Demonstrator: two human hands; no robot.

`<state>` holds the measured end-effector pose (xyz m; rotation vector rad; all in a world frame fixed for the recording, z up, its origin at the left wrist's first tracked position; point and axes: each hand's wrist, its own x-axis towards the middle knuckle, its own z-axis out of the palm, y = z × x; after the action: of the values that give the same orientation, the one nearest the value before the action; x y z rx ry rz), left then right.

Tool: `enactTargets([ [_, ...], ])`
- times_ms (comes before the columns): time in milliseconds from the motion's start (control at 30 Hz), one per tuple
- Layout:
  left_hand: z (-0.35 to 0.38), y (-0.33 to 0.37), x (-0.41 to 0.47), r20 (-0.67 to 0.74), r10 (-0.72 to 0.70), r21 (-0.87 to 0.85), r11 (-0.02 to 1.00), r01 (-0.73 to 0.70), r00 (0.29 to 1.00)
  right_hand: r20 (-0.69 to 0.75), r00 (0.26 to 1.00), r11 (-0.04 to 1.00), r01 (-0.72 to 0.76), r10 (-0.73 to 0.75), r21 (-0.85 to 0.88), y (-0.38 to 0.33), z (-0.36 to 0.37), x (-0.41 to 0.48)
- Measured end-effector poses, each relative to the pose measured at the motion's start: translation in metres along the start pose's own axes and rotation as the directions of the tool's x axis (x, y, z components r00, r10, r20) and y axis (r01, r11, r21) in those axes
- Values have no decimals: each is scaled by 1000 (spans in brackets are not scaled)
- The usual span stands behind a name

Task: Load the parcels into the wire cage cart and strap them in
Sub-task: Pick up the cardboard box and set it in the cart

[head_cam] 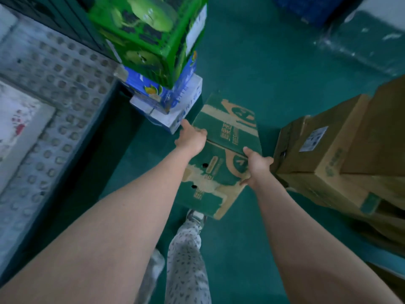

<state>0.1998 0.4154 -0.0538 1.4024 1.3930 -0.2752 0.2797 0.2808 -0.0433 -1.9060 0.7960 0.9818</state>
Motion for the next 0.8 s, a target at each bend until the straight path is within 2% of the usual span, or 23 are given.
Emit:
enactTargets([
  [167, -67, -11, -55, -40, -32, -13, 999, 31, 999, 10, 999, 994, -29, 31, -101, 2, 24, -82],
  [267, -112, -25, -83, -81, -59, -69, 996, 53, 995, 32, 999, 989, 28, -24, -148, 4, 43, -132],
  [467, -203, -54, -129, -174, -61, -166, 986, 31, 983, 165, 976, 964, 173, -141, -201, 8, 86, -216],
  [600, -266, -73, -155, -303, -43, -283, 958, -46, 952, 225, 957, 940, 238, -185, -242, 17, 126, -273],
  [800, -341, -99, -179, -351, -83, -359, 932, -52, 933, 326, 918, 903, 324, -228, -282, 24, 181, -332],
])
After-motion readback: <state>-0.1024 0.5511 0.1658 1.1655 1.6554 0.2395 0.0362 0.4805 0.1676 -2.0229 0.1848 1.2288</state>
